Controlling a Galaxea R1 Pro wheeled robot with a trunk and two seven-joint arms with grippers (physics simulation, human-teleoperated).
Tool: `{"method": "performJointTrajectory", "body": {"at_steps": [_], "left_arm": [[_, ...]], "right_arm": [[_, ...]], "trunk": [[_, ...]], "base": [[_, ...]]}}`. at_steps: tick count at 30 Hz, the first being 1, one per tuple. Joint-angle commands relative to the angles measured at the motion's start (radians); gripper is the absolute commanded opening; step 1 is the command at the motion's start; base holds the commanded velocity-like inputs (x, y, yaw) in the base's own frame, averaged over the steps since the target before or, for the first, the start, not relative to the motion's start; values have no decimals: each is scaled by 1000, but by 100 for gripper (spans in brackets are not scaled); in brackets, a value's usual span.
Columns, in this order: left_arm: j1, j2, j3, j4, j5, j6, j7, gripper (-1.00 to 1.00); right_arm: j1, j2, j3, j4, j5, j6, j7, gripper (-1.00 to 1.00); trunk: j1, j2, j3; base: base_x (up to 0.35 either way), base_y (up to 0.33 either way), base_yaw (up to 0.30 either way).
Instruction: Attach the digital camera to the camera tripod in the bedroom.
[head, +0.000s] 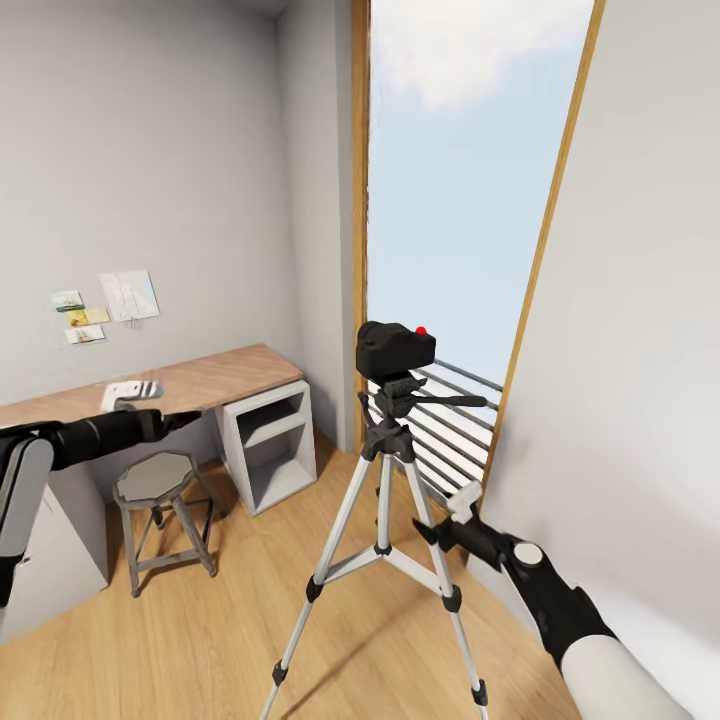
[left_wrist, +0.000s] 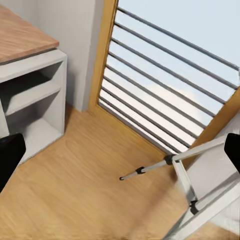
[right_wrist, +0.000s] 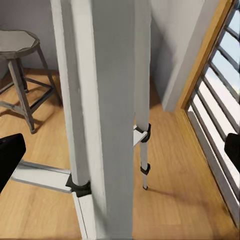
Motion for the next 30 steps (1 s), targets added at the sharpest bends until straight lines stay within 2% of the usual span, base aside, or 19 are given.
{"method": "performJointTrajectory", "body": {"at_steps": [1,6,13,20,24,30], "left_arm": [[12,0,5,0,-1,5,3,100],[58,-2,14,2,5,5,39,100],[124,-8,32,7,8,5,62,100],[157,-13,42,81,17,5,68,100],[182,-14,44,130,17,3,69,100],[273,-14,53,241,16,-92,70,100]], "right_arm": [[12,-1,1,-20,10,-6,2,100],[58,-1,0,-98,10,-2,11,100],[97,-4,-2,-159,9,-1,49,100],[135,-8,-9,-219,8,7,83,100],[151,-14,-29,-230,6,21,88,100],[216,-30,-129,-278,5,38,91,100]], "trunk": [[1,-2,-2],[1,-2,-2],[1,-2,-2],[1,-2,-2],[1,-2,-2],[1,-2,-2]], "base": [[0,0,0],[0,0,0],[0,0,0],[0,0,0],[0,0,0],[0,0,0]]}}
